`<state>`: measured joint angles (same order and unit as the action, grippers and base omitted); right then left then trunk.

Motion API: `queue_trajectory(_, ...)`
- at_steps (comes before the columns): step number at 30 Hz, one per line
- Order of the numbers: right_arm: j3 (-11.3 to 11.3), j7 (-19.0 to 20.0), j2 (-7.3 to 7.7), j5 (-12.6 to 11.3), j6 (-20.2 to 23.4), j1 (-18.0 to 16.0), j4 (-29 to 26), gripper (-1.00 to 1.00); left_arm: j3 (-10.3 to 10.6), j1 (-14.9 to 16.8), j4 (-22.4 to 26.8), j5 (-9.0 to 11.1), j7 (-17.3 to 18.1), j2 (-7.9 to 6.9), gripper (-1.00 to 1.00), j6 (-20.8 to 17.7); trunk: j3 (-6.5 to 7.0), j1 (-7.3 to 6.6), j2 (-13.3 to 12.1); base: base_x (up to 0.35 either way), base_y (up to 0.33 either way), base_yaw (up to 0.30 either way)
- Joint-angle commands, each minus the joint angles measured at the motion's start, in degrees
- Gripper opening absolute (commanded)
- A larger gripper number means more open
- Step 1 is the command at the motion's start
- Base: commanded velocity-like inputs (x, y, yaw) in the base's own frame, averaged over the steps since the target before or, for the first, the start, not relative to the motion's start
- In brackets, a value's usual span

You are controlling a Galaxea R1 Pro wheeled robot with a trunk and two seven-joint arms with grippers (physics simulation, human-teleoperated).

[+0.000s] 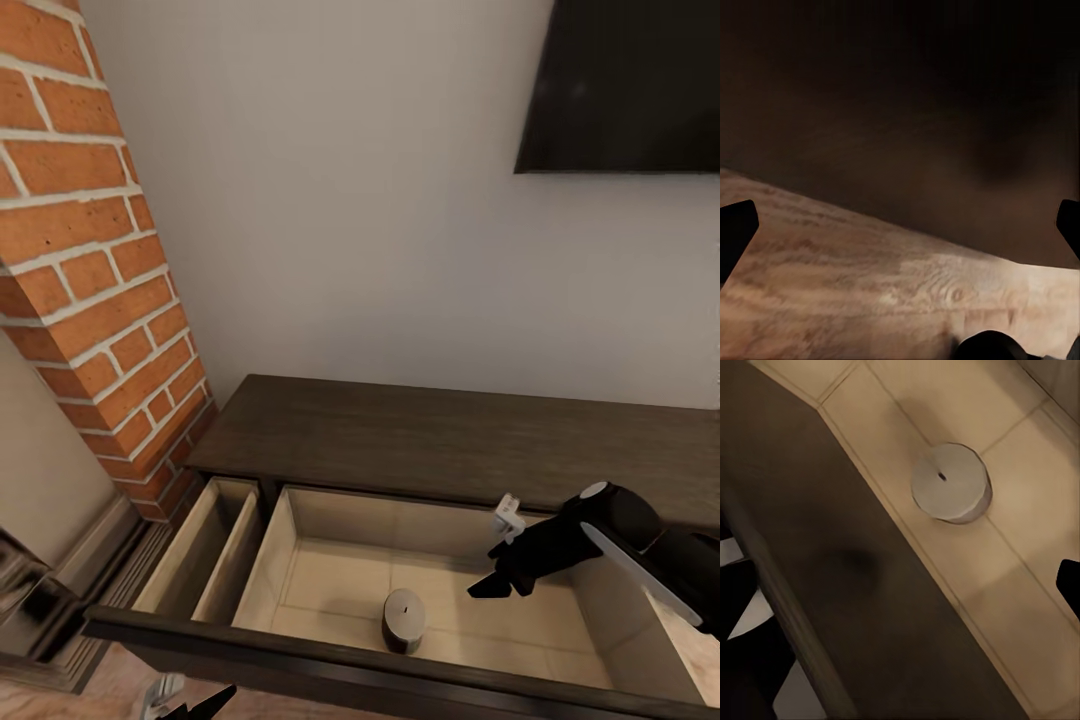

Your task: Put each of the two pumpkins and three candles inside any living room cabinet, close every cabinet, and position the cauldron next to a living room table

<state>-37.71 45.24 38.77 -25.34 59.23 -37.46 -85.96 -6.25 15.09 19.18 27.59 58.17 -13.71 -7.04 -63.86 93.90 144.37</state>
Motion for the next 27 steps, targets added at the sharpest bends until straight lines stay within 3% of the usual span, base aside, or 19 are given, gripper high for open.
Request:
queue_trajectory(1,-0.08,0.20,0.21,-0.14,0.18,-0.07,-0.09,1.00,-0.08,0.02,-0.02,0.28,0.22,0.00,1.00,-0.60,0.18,-0.04,0.00,0.000,0.000,0.000)
queue_trajectory(8,-0.04,0.41,1.93,-1.39,0.18,-0.07,-0.82,1.00,-0.08,0.01,-0.02,0.29,0.23,0.00,1.00,-0.60,1.73,-0.22,-0.09,0.000,0.000,0.000)
queue_trajectory(15,0.10,3.02,4.36,-4.64,0.07,-0.07,-1.10,1.00,-0.08,0.01,-0.02,0.30,0.26,0.00,1.00,-0.60,2.61,-0.32,-0.14,0.000,0.000,0.000)
queue_trajectory(21,0.94,8.87,7.67,-5.38,-0.19,-0.07,-1.05,1.00,-0.08,0.02,-0.02,0.35,0.33,0.00,1.00,-0.60,2.61,-0.32,-0.14,0.000,0.000,0.000)
queue_trajectory(27,4.33,17.69,13.60,-5.35,-0.51,-0.07,-0.86,1.00,-0.02,0.02,-0.02,0.36,0.73,-0.08,1.00,-0.60,2.61,-0.32,-0.14,0.000,0.000,0.000)
